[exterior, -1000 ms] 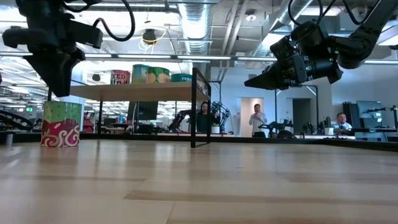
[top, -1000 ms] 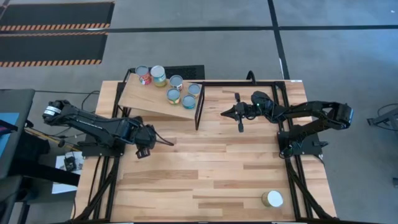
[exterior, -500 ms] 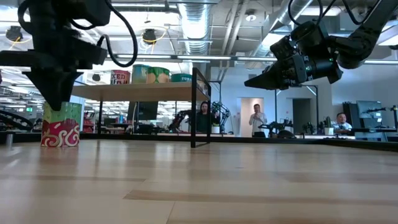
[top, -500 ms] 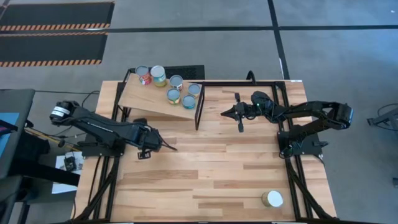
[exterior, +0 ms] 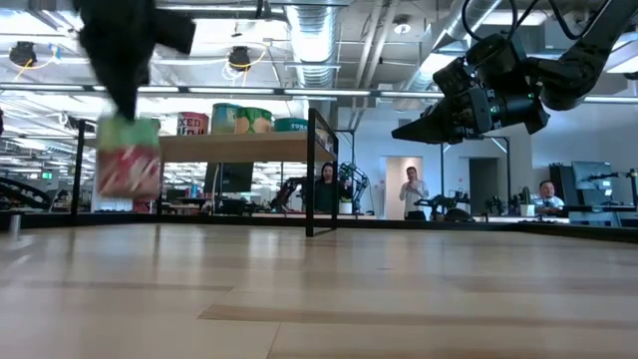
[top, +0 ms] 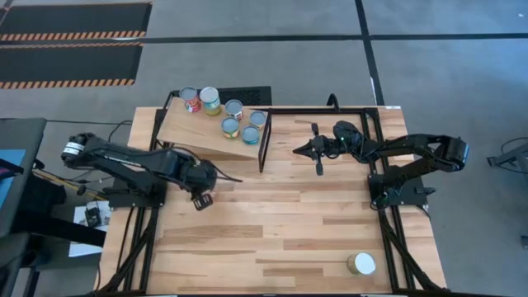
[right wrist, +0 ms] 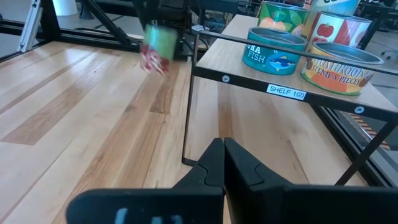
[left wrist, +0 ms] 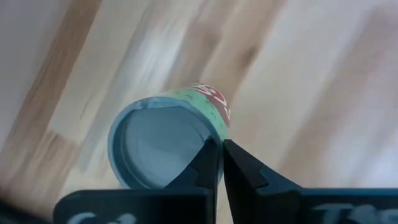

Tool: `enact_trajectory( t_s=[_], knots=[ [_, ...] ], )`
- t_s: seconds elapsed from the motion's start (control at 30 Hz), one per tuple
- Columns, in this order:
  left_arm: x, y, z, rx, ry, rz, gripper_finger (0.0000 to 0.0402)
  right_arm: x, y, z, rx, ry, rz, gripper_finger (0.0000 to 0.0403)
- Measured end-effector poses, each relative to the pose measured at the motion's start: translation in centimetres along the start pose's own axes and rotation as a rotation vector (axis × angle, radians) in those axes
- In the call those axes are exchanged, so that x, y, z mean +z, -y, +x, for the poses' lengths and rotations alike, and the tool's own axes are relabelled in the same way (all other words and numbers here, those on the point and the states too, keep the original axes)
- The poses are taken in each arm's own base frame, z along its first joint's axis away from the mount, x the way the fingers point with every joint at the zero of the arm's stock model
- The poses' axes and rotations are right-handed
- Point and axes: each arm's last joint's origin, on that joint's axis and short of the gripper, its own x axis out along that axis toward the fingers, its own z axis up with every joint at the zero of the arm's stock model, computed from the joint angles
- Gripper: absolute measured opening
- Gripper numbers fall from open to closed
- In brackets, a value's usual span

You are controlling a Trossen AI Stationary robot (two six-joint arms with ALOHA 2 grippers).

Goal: Pick and place cans onto a shelf
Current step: Put the canned spaghetti sauce on the shelf

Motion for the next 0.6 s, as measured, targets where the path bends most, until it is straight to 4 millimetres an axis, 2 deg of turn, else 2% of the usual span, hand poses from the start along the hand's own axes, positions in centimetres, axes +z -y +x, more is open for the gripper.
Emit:
enact_trajectory(
  t_s=[0.17,0.33,0.47,0.6],
  knots=[
    [1.8,0.5,-5.7,-0.082,0.164,-0.013,0.0001,0.0,0.0,0.0,0.000,0.000,0.000,0.0014],
    [2.1,-1.2,-10.7,0.070,0.227,-0.167,0.0000,0.0,0.0,0.0,0.001,-0.003,0.002,0.0015],
    [2.0,-3.5,-12.6,0.206,0.206,-0.338,0.0000,0.0,0.0,0.0,0.001,-0.004,0.002,0.0016],
    [3.2,-6.0,-13.0,0.218,0.203,-0.417,0.0000,0.0,0.0,0.0,0.001,-0.003,0.002,0.0014]
  ],
)
